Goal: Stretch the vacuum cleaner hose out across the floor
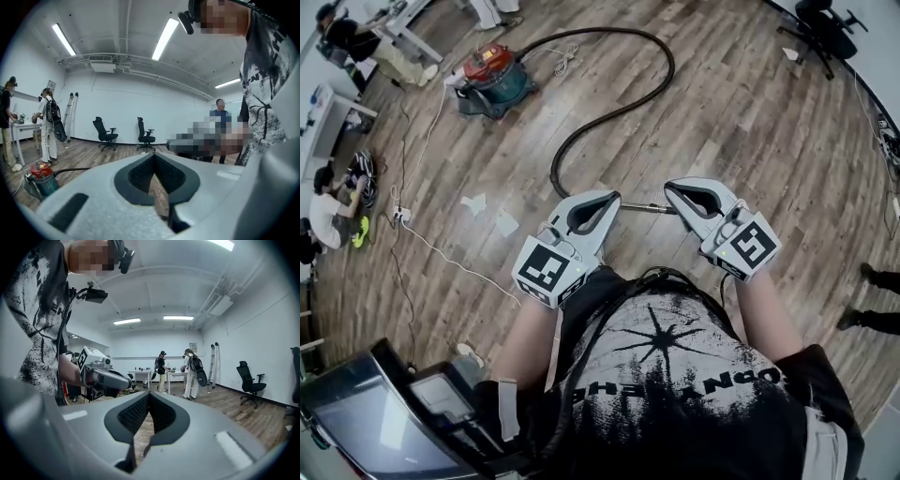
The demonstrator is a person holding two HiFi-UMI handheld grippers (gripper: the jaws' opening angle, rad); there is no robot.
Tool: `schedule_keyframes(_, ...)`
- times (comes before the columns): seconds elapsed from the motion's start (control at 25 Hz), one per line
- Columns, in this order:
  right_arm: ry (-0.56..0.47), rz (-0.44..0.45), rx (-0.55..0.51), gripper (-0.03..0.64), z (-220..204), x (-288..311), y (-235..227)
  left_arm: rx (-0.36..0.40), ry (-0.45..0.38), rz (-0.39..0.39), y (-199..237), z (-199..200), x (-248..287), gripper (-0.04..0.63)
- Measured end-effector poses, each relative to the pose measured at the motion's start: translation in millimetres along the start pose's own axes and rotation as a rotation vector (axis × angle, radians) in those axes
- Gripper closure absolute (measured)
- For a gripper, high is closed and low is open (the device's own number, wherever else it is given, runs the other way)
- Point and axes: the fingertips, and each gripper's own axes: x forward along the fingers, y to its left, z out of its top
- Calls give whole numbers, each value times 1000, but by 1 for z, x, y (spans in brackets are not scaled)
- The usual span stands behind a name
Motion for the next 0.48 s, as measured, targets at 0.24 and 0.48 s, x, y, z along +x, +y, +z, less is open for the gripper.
schedule_keyframes(0.24,6,-45,-16,611,13,53,-15,-27,-2,-63,51,-4,-5,595)
schedule_keyframes(0.48,48,-98,7,611,14,111,-31,-15,-9,-105,112,4,-17,595)
